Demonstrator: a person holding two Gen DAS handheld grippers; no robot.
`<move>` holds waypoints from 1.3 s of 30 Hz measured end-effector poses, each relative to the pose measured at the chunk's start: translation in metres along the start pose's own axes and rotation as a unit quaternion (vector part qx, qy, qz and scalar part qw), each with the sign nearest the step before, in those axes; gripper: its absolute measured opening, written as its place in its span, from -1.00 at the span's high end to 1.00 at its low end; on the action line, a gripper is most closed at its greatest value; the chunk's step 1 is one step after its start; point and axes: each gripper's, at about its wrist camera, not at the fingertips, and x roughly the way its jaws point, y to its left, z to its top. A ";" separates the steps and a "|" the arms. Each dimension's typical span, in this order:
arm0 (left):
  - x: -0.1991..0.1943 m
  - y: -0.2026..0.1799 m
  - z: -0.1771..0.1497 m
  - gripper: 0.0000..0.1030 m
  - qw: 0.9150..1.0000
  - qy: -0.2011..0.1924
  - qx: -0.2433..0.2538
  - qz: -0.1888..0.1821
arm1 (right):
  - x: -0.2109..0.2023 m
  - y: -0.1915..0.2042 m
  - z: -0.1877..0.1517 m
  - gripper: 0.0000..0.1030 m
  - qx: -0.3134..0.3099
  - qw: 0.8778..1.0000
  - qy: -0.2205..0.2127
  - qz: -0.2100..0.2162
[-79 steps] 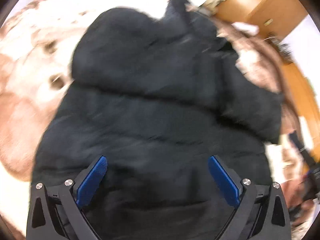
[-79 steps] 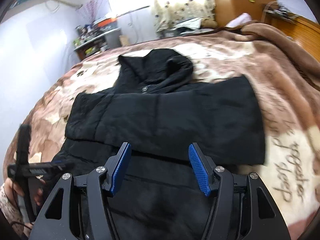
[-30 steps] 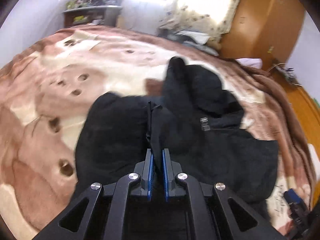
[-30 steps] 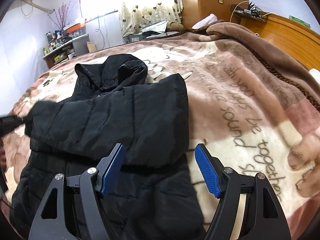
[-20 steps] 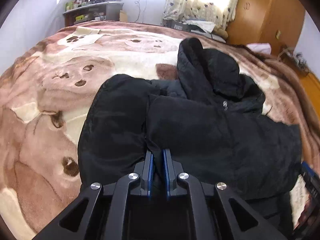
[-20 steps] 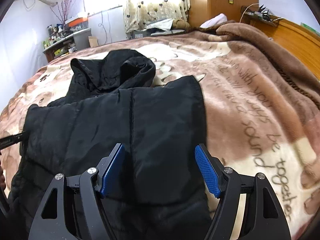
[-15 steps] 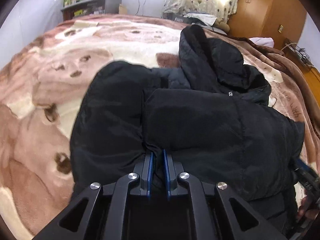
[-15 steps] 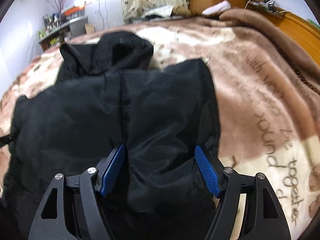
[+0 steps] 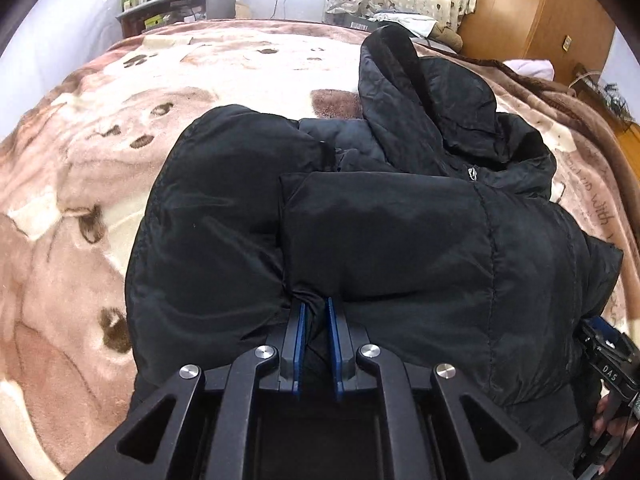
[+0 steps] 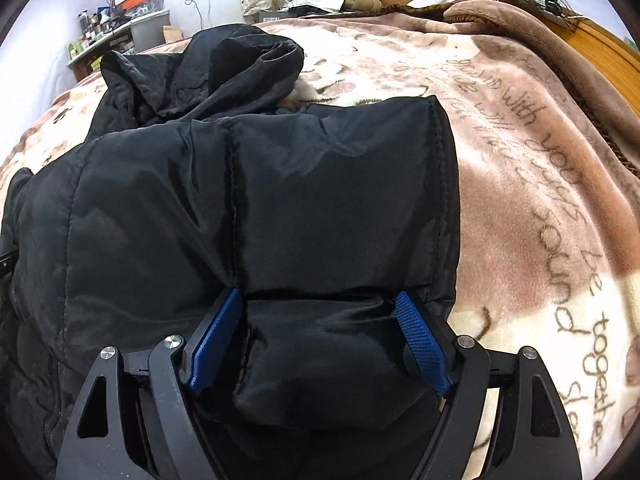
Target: Fold large clothes
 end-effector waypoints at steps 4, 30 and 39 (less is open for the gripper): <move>-0.014 0.007 0.001 0.30 1.000 0.007 -0.008 -0.007 | -0.010 -0.004 0.005 -0.53 0.018 1.000 0.006 0.001; -0.079 0.040 0.072 -0.54 0.996 -0.024 0.009 -0.084 | -0.095 -0.035 0.064 -0.54 0.053 0.994 -0.082 0.044; -0.052 0.028 0.109 -0.55 0.996 -0.006 0.017 -0.093 | -0.073 -0.026 0.105 -0.54 0.060 0.993 -0.083 0.051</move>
